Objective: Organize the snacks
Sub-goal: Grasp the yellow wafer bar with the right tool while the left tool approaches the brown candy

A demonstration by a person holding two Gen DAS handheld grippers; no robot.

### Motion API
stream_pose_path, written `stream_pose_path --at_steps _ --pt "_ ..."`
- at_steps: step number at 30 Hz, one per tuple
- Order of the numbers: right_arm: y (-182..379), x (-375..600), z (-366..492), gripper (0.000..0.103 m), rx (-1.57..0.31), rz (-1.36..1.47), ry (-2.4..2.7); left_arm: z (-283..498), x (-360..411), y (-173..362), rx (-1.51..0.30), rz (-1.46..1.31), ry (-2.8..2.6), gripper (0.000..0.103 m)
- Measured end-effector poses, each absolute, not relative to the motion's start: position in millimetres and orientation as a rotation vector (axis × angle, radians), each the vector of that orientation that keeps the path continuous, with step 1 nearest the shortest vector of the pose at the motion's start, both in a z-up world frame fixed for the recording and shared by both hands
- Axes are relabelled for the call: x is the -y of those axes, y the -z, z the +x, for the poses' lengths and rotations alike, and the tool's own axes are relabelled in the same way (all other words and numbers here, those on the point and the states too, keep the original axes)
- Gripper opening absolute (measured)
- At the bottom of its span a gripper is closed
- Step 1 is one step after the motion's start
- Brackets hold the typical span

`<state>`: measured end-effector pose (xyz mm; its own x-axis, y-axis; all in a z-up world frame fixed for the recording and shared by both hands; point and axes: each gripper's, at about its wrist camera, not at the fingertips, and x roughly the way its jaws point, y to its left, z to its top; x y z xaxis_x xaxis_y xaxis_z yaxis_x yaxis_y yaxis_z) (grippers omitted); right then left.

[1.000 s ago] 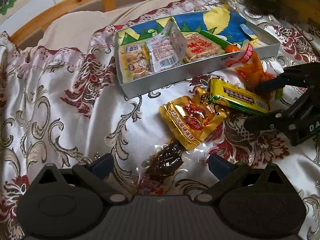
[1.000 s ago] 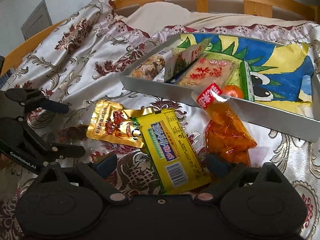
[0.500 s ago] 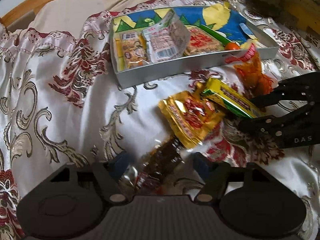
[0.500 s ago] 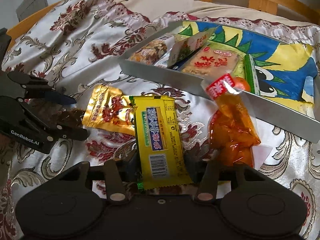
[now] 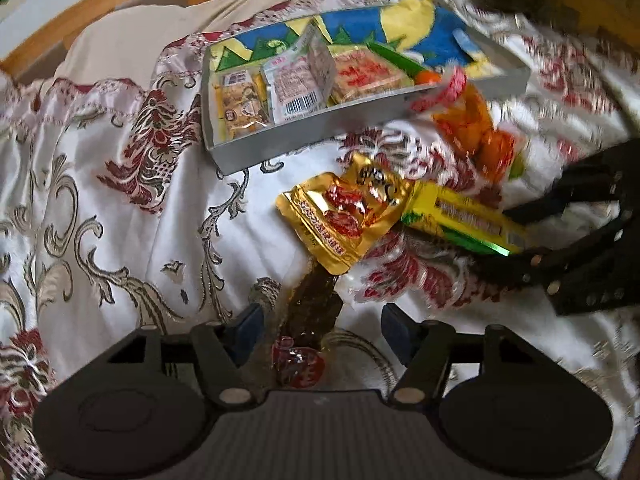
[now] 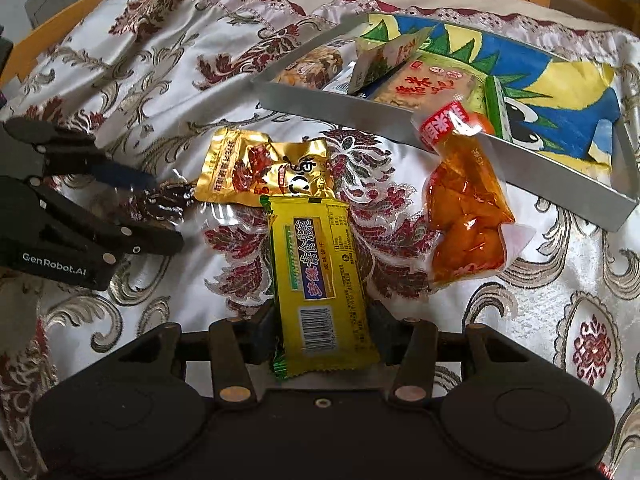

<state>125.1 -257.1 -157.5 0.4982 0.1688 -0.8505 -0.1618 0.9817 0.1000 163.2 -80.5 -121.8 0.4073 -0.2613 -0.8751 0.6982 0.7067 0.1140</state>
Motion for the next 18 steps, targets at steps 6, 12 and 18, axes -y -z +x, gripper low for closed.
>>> stream_pose_path --at_steps 6,12,18 --pt "160.6 256.0 129.9 0.054 -0.991 -0.026 -0.204 171.5 84.5 135.9 -0.940 0.567 0.609 0.073" --pt "165.3 250.6 133.6 0.055 -0.978 -0.067 -0.195 171.2 84.3 134.4 -0.922 0.571 0.603 0.054" --pt "160.5 254.1 131.8 0.051 -0.989 -0.017 -0.170 166.5 82.9 125.4 -0.957 0.537 0.566 0.048"
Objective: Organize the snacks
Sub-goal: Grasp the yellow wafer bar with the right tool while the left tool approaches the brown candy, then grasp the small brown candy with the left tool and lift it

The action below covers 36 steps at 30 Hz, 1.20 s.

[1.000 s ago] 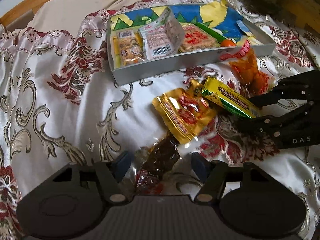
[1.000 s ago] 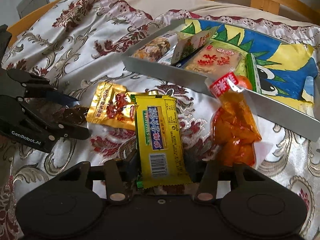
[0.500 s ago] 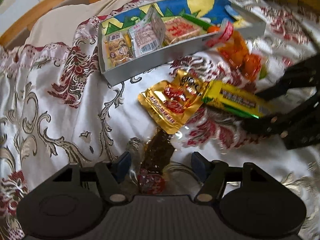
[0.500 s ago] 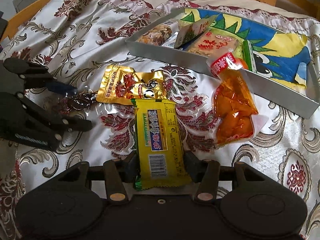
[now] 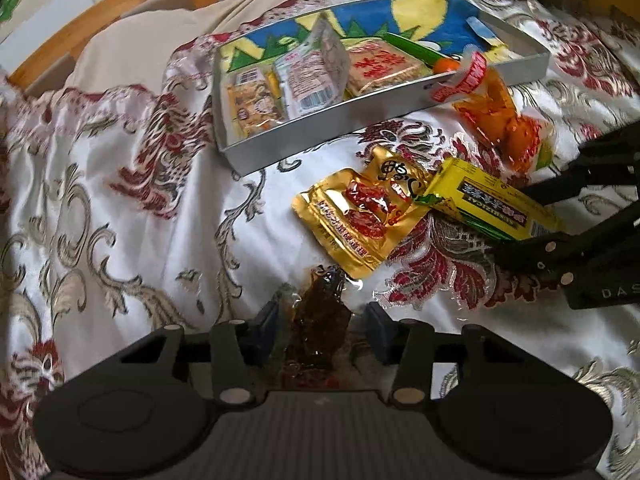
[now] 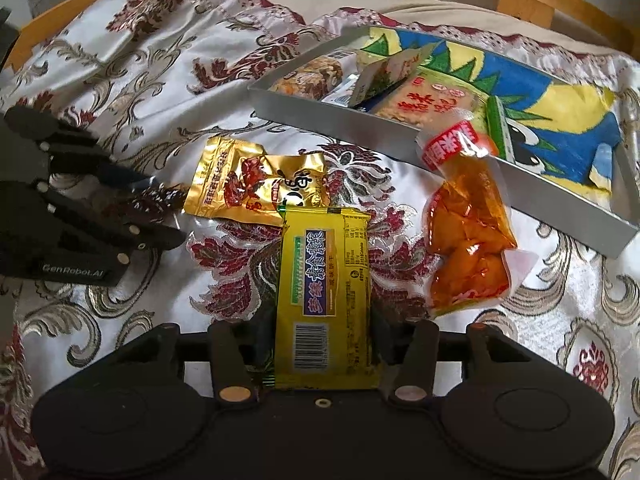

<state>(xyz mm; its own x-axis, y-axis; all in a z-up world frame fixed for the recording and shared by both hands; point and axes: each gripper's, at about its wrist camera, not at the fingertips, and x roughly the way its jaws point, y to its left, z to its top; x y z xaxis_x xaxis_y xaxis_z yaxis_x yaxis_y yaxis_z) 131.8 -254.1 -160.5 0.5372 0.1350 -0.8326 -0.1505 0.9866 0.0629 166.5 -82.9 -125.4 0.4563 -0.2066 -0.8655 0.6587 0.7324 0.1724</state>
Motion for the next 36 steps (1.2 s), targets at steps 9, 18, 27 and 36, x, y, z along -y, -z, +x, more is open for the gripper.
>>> stream_pose_path --at_steps 9,18,27,36 --pt "138.5 253.6 112.1 0.051 -0.883 -0.040 -0.124 145.6 78.6 118.7 -1.062 0.428 0.519 0.046" --pt "120.9 255.8 87.6 0.051 -0.837 0.008 -0.120 124.5 59.8 89.8 -1.049 0.236 0.490 0.024" --pt "112.3 256.7 77.5 0.051 -0.814 0.043 -0.118 120.3 58.5 99.7 -1.096 0.231 0.459 0.017" --pt "111.8 258.9 77.7 0.051 -0.799 0.056 -0.111 115.2 58.2 87.7 -1.030 0.201 0.496 0.007"
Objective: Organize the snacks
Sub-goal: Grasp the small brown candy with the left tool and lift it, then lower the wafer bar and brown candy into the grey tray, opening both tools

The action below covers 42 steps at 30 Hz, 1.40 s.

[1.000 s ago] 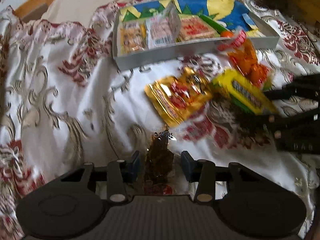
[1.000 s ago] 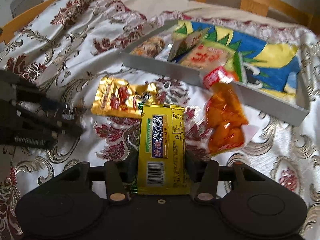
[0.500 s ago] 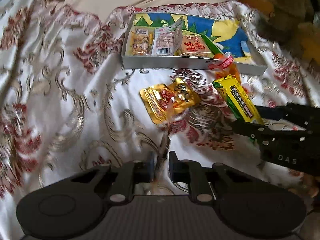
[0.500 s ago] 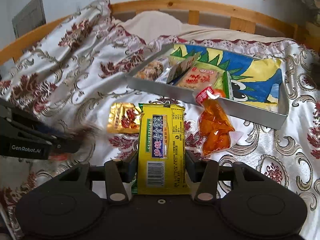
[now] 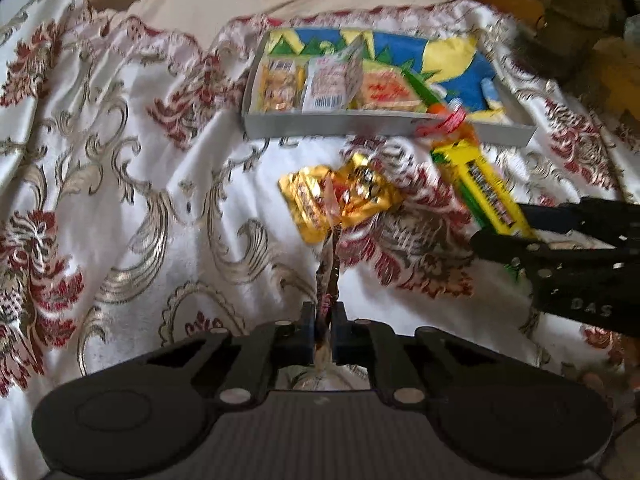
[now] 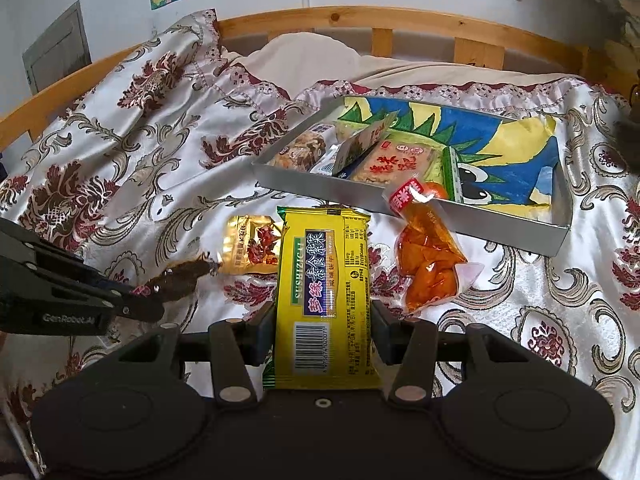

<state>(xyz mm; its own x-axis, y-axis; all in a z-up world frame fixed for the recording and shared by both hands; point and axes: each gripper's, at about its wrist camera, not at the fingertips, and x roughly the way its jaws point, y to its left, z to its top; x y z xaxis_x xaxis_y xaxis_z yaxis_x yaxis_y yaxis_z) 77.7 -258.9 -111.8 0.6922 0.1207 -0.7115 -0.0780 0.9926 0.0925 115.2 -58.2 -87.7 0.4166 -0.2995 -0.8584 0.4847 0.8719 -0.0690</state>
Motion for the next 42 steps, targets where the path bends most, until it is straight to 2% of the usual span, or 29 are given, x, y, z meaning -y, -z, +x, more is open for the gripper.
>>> stream_pose_path --at_steps 14,24,34,42 --pt "90.1 273.2 77.2 0.051 -0.638 0.108 -0.066 121.1 66.7 47.3 -0.775 0.053 0.528 0.007" --pt "67.5 322.5 106.3 0.051 -0.454 0.126 -0.001 164.8 129.2 12.9 -0.595 0.053 0.595 0.007" --pt "71.7 388.2 152.6 0.051 -0.388 0.148 0.112 222.9 203.3 15.8 -0.577 0.002 0.636 0.007" --pt "100.9 436.0 182.6 0.051 -0.451 0.243 0.201 263.8 244.3 49.0 -0.673 0.022 0.616 0.007"
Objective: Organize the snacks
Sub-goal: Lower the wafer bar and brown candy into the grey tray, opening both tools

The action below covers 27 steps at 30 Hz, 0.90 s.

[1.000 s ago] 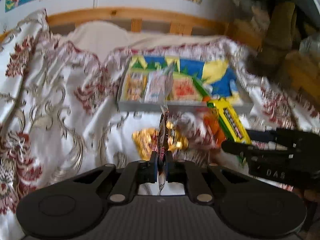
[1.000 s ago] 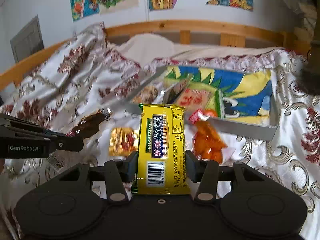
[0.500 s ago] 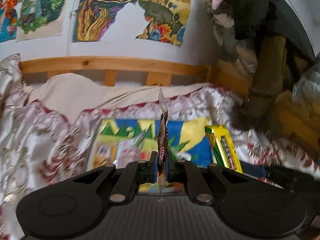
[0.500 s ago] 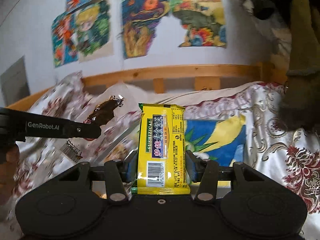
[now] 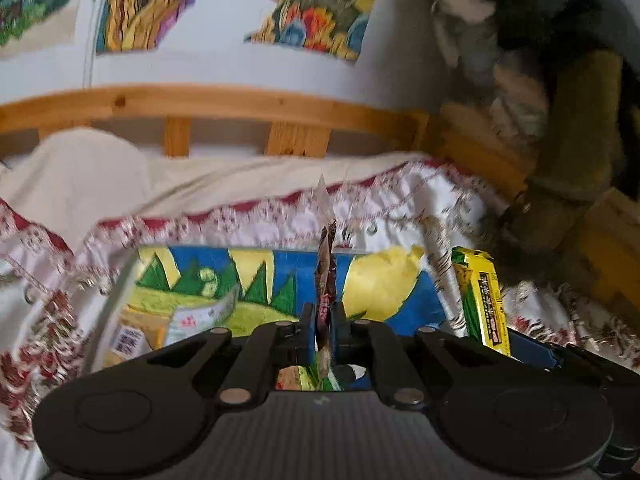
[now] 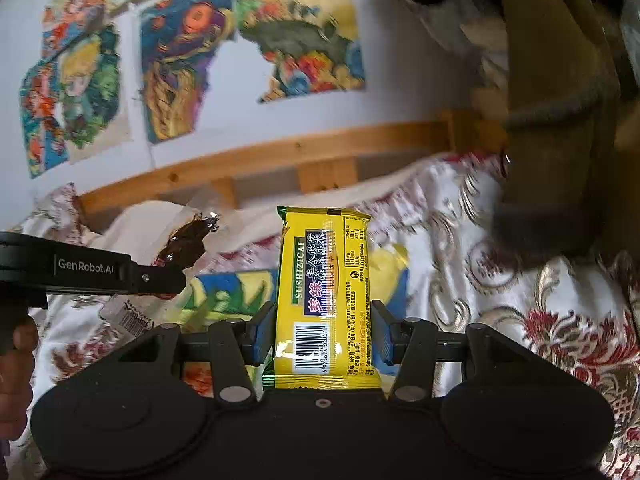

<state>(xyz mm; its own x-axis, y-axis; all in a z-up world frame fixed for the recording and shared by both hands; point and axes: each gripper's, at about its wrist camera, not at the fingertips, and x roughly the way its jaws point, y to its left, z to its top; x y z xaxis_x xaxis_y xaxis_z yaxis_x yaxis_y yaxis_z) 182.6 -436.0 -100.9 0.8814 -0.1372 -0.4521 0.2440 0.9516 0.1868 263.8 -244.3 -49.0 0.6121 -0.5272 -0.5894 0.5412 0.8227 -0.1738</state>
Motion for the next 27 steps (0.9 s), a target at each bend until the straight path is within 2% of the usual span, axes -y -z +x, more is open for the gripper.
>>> stream_pose_path --at_steps 10,24,27 --pt "138.9 419.6 205.0 0.051 -0.599 0.175 0.173 276.5 264.4 94.4 -0.798 0.086 0.584 0.007" --pt "147.3 423.8 209.8 0.051 -0.661 0.172 0.176 283.3 262.3 110.0 -0.883 0.045 0.569 0.007" --pt "147.9 423.0 210.7 0.052 -0.666 0.161 0.176 282.7 263.3 109.2 -0.881 0.060 0.558 0.011"
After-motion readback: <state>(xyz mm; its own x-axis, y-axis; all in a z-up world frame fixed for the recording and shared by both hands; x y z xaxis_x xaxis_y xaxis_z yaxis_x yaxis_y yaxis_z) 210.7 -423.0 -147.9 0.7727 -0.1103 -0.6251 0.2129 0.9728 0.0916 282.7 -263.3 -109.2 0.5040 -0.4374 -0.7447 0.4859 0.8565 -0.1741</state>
